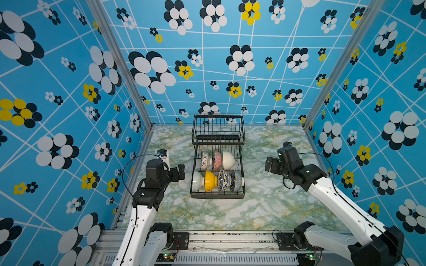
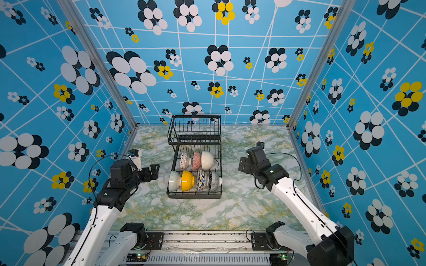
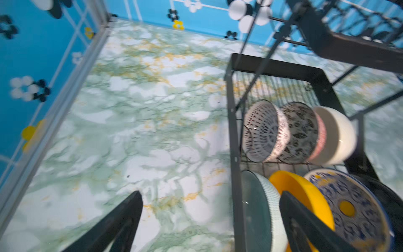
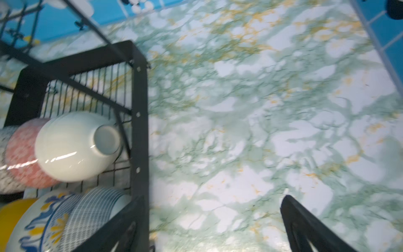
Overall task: Load bowls into a dish rack
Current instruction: Reset both arms
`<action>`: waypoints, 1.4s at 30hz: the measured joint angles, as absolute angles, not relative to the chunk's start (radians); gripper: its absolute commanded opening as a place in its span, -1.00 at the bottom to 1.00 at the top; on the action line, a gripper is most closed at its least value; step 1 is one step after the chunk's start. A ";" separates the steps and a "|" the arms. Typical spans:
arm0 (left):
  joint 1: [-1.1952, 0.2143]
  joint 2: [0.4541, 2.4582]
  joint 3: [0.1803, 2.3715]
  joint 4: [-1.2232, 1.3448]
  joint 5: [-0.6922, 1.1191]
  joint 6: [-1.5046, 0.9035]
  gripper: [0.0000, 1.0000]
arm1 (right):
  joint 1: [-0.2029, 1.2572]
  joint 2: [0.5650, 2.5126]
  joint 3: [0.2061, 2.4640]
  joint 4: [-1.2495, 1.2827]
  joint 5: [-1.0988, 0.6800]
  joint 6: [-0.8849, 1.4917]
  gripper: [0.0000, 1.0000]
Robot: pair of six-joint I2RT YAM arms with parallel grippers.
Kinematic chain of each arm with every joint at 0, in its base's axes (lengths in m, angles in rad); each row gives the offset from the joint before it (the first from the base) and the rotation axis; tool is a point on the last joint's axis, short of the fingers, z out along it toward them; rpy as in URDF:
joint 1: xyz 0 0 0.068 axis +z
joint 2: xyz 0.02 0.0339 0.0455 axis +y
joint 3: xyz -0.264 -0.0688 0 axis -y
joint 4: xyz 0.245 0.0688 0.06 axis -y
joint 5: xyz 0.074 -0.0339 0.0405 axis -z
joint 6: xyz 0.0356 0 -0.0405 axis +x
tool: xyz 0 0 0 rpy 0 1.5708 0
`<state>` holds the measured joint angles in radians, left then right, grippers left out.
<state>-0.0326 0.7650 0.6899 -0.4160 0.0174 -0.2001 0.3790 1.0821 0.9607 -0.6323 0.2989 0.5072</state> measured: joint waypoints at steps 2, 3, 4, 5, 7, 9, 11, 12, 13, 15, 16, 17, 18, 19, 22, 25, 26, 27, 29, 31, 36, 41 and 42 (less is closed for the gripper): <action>-0.033 0.762 0.655 -0.377 -0.089 -0.228 0.98 | 0.287 1.046 0.923 -0.603 0.283 0.483 1.00; -0.037 0.762 0.628 -0.348 -0.142 -0.237 0.98 | 0.246 1.034 0.900 -0.581 0.277 0.472 1.00; -0.043 0.763 0.596 -0.313 -0.209 -0.242 0.98 | 0.208 1.023 0.869 -0.548 0.272 0.456 1.00; -0.054 0.768 0.562 -0.279 -0.272 -0.244 0.98 | 0.171 1.015 0.826 -0.501 0.268 0.435 0.99; -0.088 0.794 0.494 -0.191 -0.387 -0.228 0.98 | 0.134 1.001 0.730 -0.399 0.278 0.384 1.00; -0.119 0.841 0.427 -0.082 -0.466 -0.194 0.98 | 0.128 0.985 0.617 -0.268 0.297 0.311 1.00; -0.133 0.910 0.361 0.040 -0.513 -0.153 0.98 | 0.128 0.976 0.500 -0.110 0.325 0.221 1.00; -0.133 0.939 0.335 0.091 -0.519 -0.139 0.98 | 0.128 0.978 0.453 -0.034 0.337 0.184 1.00; -0.133 0.968 0.308 0.150 -0.525 -0.123 0.98 | 0.128 0.987 0.399 0.055 0.348 0.142 1.00; -0.132 1.020 0.279 0.227 -0.523 -0.100 0.98 | 0.128 1.031 0.327 0.202 0.360 0.090 1.00; -0.130 1.045 0.273 0.271 -0.516 -0.084 0.98 | 0.128 1.069 0.298 0.283 0.361 0.073 1.00; -0.127 1.069 0.270 0.323 -0.503 -0.075 0.98 | 0.121 1.112 0.277 0.358 0.357 0.058 1.00; -0.123 1.092 0.269 0.377 -0.487 -0.066 0.98 | 0.114 1.148 0.268 0.413 0.354 0.044 0.99; -0.118 1.114 0.267 0.435 -0.469 -0.060 0.98 | 0.105 1.185 0.262 0.464 0.348 0.033 1.00; -0.099 1.203 0.264 0.617 -0.401 -0.051 0.98 | 0.086 1.275 0.252 0.670 0.324 0.014 1.00; -0.086 1.321 0.265 0.774 -0.325 -0.037 0.98 | 0.072 1.406 0.247 0.897 0.285 0.012 0.99; -0.082 1.380 0.265 0.841 -0.303 -0.035 0.98 | 0.068 1.477 0.239 0.999 0.274 0.010 1.00; -0.078 1.445 0.266 0.912 -0.285 -0.028 0.98 | 0.067 1.532 0.232 1.067 0.266 0.008 1.00; -0.079 1.549 0.270 0.971 -0.253 -0.016 0.98 | 0.064 1.578 0.213 1.098 0.245 0.006 1.00; -0.079 1.552 0.274 0.953 -0.222 -0.009 0.98 | 0.062 1.571 0.210 1.112 0.232 0.006 1.00; -0.039 1.550 0.376 0.923 -0.136 -0.009 0.98 | 0.027 1.571 0.366 1.000 0.170 0.015 0.99; -0.030 1.549 0.383 0.912 -0.100 -0.014 0.98 | -0.003 1.561 0.374 0.998 0.150 0.032 0.99; -0.030 1.549 0.383 0.912 -0.096 -0.014 0.98 | -0.003 1.561 0.373 0.998 0.149 0.034 0.99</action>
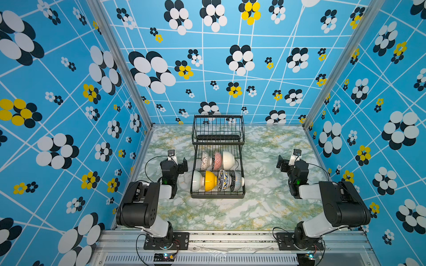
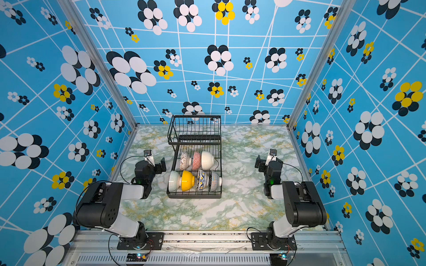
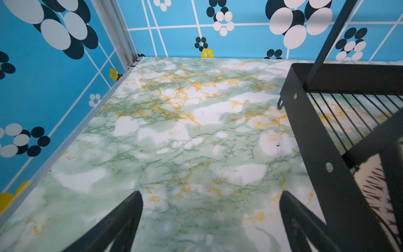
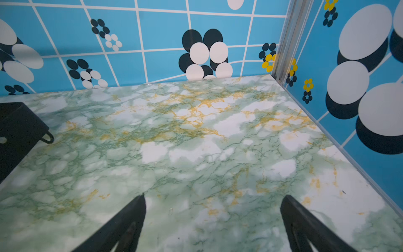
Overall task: Load bowls into a dish rack
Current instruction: Reset both arms
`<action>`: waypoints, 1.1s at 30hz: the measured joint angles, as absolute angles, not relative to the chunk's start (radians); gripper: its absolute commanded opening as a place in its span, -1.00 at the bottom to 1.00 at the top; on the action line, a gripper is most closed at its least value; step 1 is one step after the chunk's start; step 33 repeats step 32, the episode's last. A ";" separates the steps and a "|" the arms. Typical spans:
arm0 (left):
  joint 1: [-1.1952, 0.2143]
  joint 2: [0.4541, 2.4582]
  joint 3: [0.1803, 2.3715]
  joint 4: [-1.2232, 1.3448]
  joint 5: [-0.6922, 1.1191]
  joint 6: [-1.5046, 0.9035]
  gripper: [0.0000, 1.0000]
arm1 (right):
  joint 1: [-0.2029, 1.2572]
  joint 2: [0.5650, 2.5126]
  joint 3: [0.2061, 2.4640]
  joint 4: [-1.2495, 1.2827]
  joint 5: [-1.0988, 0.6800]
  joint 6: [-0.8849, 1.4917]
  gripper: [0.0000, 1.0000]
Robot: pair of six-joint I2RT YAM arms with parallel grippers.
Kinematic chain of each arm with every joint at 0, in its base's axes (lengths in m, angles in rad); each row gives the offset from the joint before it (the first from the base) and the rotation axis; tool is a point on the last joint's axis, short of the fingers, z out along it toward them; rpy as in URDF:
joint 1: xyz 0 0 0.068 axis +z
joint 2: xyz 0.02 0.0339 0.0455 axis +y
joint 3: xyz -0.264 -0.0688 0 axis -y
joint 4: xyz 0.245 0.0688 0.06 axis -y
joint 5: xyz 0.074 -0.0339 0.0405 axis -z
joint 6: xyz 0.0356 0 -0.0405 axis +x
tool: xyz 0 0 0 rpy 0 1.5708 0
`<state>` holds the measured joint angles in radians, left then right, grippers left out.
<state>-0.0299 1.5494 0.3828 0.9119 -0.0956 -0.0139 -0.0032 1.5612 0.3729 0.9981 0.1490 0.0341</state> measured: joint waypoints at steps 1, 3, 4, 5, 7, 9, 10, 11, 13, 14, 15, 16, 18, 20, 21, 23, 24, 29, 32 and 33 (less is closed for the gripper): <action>-0.030 1.549 0.383 0.912 -0.094 -0.014 0.98 | -0.003 1.561 0.372 0.997 0.147 0.037 0.99; -0.030 1.549 0.383 0.912 -0.090 -0.014 0.98 | -0.003 1.561 0.370 0.998 0.146 0.038 0.99; -0.030 1.549 0.383 0.912 -0.089 -0.014 0.98 | -0.003 1.561 0.370 0.998 0.146 0.038 0.99; -0.030 1.549 0.383 0.912 -0.089 -0.014 0.98 | -0.003 1.561 0.370 0.998 0.146 0.038 0.99; -0.030 1.549 0.383 0.912 -0.089 -0.014 0.98 | -0.003 1.561 0.370 0.998 0.144 0.038 0.99; -0.032 1.549 0.383 0.912 -0.089 -0.014 0.98 | -0.003 1.561 0.370 0.998 0.143 0.038 0.99; -0.033 1.549 0.383 0.912 -0.090 -0.014 0.98 | -0.003 1.561 0.370 0.998 0.143 0.038 0.99; -0.033 1.549 0.383 0.912 -0.089 -0.014 0.98 | -0.003 1.561 0.370 0.998 0.142 0.038 0.99; -0.033 1.549 0.383 0.911 -0.089 -0.014 0.98 | -0.003 1.561 0.370 0.997 0.129 0.037 0.99; -0.033 1.549 0.383 0.911 -0.089 -0.014 0.98 | -0.003 1.561 0.370 0.993 0.119 0.037 0.99; -0.033 1.549 0.383 0.911 -0.089 -0.014 0.98 | -0.003 1.561 0.370 0.989 0.108 0.036 0.99; -0.033 1.549 0.383 0.911 -0.089 -0.014 0.98 | -0.003 1.561 0.370 0.982 0.101 0.036 0.99; -0.034 1.549 0.383 0.911 -0.089 -0.014 0.98 | -0.003 1.561 0.370 0.974 0.089 0.036 0.99; -0.035 1.549 0.383 0.910 -0.089 -0.014 0.98 | -0.003 1.561 0.370 0.974 0.076 0.033 0.99; -0.035 1.549 0.383 0.909 -0.089 -0.014 0.98 | -0.003 1.561 0.370 0.974 0.068 0.032 0.99; -0.035 1.549 0.383 0.908 -0.089 -0.014 0.98 | -0.003 1.561 0.370 0.974 0.061 0.030 0.99; -0.035 1.549 0.383 0.908 -0.089 -0.014 0.98 | -0.003 1.561 0.370 0.974 0.059 0.029 0.99; -0.035 1.549 0.383 0.903 -0.089 -0.014 0.98 | -0.003 1.561 0.370 0.972 0.047 0.029 0.99; -0.035 1.549 0.383 0.902 -0.089 -0.014 0.98 | -0.003 1.561 0.368 0.978 0.051 0.030 0.99; -0.035 1.549 0.383 0.902 -0.089 -0.014 0.98 | -0.003 1.561 0.368 0.978 0.051 0.030 0.99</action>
